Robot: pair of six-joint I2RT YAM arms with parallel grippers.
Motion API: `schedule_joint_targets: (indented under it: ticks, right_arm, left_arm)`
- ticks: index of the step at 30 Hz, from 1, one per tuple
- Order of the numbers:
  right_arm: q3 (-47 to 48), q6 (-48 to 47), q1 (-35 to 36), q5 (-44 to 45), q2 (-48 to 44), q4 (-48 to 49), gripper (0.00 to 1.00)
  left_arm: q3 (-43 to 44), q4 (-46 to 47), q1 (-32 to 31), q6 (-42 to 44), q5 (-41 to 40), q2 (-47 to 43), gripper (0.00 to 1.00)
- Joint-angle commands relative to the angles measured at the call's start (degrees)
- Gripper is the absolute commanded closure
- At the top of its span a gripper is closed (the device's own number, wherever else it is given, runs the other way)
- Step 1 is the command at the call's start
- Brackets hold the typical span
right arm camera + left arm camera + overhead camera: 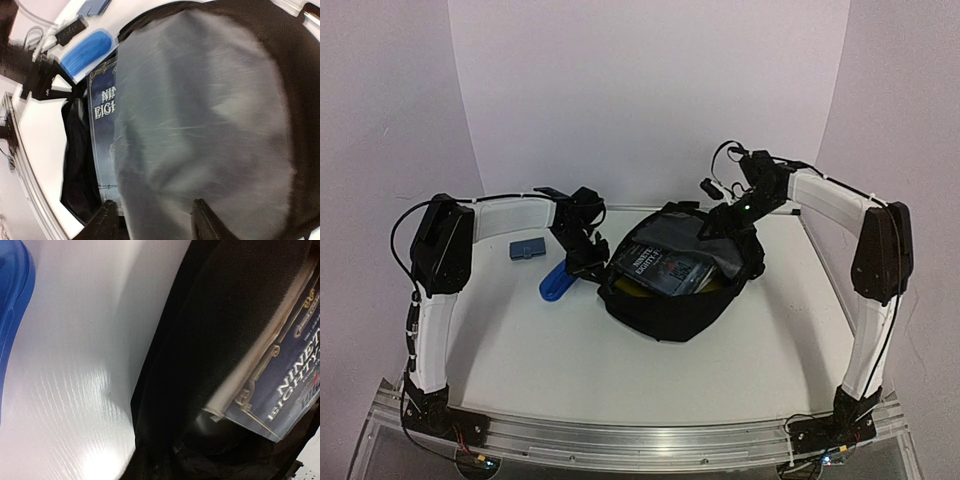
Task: Pack the student bag
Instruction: Adjust the student bag at the center of the board.
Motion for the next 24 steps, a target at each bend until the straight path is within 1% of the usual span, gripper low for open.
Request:
schedule_joint_targets:
  ticks: [1, 2, 3, 6, 9, 14, 18, 24]
  right_arm:
    - [4.46, 2.55, -4.74, -2.08, -1.73, -0.93, 0.33]
    - [4.95, 2.89, -5.56, -1.63, -1.57, -0.94, 0.28]
    - [5.18, 3.28, -6.14, -0.66, -1.38, -0.93, 0.27]
    - [5.23, 4.09, -7.36, 2.88, -0.64, -0.93, 0.25]
    - [4.46, 4.63, -7.66, 2.69, 0.18, -1.00, 0.25]
    - [3.02, 5.61, -7.59, -2.78, 1.88, -1.88, 0.24]
    - [2.20, 5.50, -7.00, -8.59, 3.31, -3.10, 0.23]
    - [2.81, 5.23, -5.60, -12.59, 6.30, -4.91, 0.23]
  left_arm:
    - [4.96, -2.97, -0.03, 2.32, -2.30, -0.24, 1.00]
    - [5.68, -3.33, -0.11, 2.67, -2.05, -0.36, 1.00]
    - [6.51, -3.72, -0.25, 2.88, -1.86, -0.57, 1.00]
    - [9.56, -4.72, -0.84, 3.32, -1.16, -1.58, 1.00]
    - [12.24, -4.90, -1.18, 3.35, -0.68, -3.21, 1.00]
    - [15.11, -6.50, -1.67, 4.23, -1.26, -5.12, 1.00]
    - [13.07, -5.86, -1.80, 3.90, -0.41, -5.43, 1.00]
    - [10.59, -3.56, -1.72, 2.85, -0.26, -5.95, 1.00]
